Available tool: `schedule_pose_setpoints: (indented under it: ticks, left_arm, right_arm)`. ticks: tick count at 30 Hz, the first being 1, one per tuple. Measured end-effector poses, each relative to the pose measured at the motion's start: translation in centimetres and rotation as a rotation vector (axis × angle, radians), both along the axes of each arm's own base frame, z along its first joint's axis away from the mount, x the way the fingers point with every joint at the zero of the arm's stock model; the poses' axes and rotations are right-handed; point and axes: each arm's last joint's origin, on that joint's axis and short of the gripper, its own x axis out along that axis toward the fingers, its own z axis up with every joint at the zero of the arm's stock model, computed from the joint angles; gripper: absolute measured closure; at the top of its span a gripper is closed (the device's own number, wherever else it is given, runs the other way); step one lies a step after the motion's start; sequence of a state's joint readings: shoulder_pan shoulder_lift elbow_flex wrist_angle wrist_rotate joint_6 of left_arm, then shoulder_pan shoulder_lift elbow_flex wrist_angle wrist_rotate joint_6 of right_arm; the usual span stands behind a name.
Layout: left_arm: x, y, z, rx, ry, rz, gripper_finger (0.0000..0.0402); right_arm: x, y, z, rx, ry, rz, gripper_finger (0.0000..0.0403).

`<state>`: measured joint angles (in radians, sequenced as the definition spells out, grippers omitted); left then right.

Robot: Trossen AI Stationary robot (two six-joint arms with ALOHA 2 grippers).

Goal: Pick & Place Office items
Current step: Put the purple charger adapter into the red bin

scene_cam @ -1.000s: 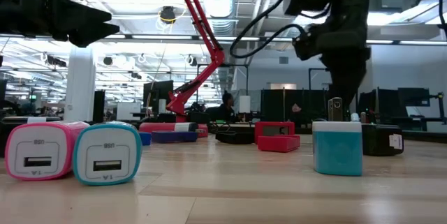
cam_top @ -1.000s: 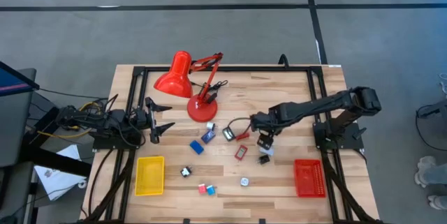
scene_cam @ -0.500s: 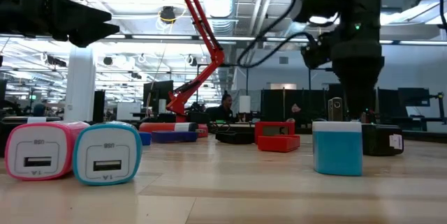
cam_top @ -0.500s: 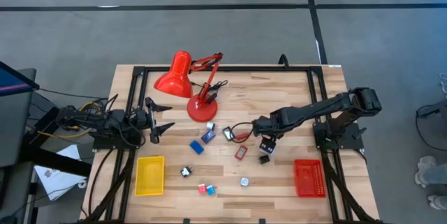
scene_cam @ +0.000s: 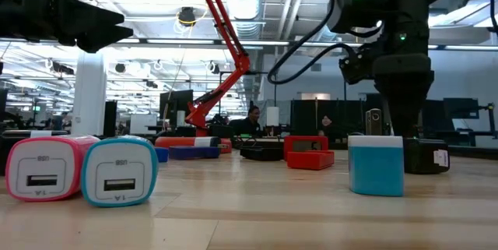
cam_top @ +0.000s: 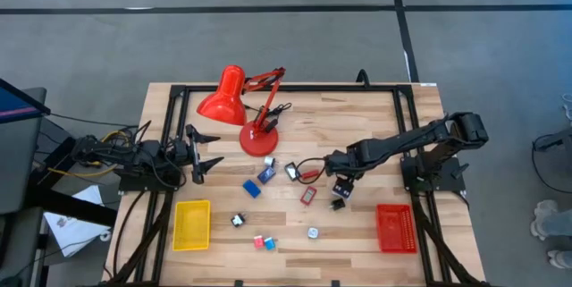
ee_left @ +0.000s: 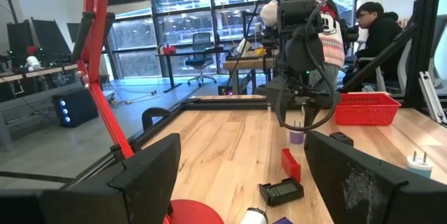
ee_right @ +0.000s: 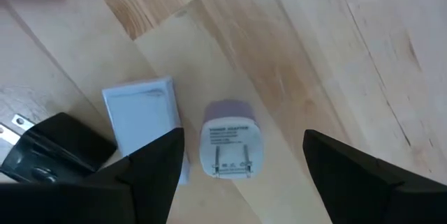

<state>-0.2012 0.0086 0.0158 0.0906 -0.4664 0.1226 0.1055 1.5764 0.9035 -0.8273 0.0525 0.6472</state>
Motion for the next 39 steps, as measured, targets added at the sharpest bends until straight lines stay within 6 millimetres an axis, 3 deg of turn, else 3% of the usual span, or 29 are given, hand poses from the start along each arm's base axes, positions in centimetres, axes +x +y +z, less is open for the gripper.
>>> schedule_pose_setpoints:
  ticks: [16, 21, 30, 35, 39]
  left_arm:
    - [0.0, 0.0, 0.0, 0.000, -0.001, 0.000, 0.0101]
    - [0.0, 0.0, 0.0, 0.000, -0.001, 0.000, 0.0101]
    - [0.0, 0.0, 0.0, 0.000, -0.001, 0.000, 0.0101]
    - [0.0, 0.0, 0.0, 0.000, -0.001, 0.000, 0.0101]
    - [0.0, 0.0, 0.0, -0.001, -0.001, -0.001, 0.0101]
  right_arm:
    - [-0.8, 0.0, -1.6, 0.027, -0.004, -0.024, 0.0129]
    - [-0.7, -0.1, -1.6, 0.025, -0.004, -0.028, 0.0168]
    - [-0.7, -0.1, -1.5, 0.022, -0.003, 0.013, 0.0279]
    - [-0.6, 0.2, -0.1, 0.018, -0.006, 0.006, 0.0278]
    - [-1.7, 1.8, 2.0, 0.037, -0.057, -0.048, 0.0278]
